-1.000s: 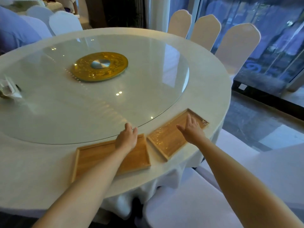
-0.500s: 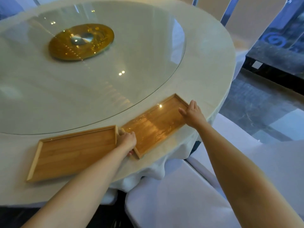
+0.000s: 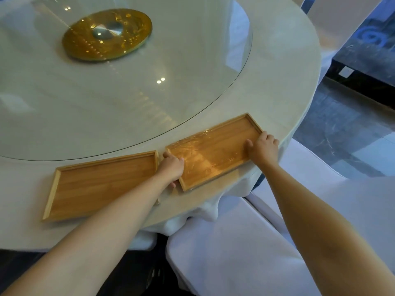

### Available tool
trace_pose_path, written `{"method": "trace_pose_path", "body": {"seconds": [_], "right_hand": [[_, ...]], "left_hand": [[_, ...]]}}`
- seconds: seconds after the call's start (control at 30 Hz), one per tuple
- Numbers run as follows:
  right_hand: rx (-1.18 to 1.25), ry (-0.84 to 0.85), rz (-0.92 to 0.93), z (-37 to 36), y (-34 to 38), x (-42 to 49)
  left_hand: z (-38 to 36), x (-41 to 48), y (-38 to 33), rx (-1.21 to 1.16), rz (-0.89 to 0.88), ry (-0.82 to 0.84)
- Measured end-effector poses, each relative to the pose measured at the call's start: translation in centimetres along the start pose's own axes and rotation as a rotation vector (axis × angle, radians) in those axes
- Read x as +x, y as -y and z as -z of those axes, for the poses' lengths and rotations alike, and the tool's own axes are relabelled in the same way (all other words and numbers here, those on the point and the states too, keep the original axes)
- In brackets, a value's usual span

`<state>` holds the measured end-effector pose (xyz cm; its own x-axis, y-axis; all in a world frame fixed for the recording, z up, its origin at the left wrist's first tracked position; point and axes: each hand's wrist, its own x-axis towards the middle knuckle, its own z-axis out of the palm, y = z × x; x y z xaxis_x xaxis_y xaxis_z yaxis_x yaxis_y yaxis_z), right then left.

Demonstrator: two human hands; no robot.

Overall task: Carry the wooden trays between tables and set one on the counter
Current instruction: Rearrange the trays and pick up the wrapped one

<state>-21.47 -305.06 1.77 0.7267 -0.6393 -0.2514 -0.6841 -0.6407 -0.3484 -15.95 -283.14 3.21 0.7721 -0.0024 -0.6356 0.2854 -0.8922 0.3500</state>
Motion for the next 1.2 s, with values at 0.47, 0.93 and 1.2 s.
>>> {"method": "trace_pose_path", "body": {"seconds": [0.47, 0.93, 1.2], "right_hand": [[0.119, -0.128, -0.056, 2.2, 6.1, -6.7], [0.235, 0.121, -0.092, -6.4, 16.8, -16.6], [0.203, 0.115, -0.013, -9.1, 19.7, -19.2]], "left_hand": [[7.2, -1.2, 4.5, 0.205, -0.238, -0.388], [15.2, -0.3, 21.9, -0.017, -0.169, -0.456], [14.8, 0.9, 27.1, 0.027, -0.101, -0.454]]}}
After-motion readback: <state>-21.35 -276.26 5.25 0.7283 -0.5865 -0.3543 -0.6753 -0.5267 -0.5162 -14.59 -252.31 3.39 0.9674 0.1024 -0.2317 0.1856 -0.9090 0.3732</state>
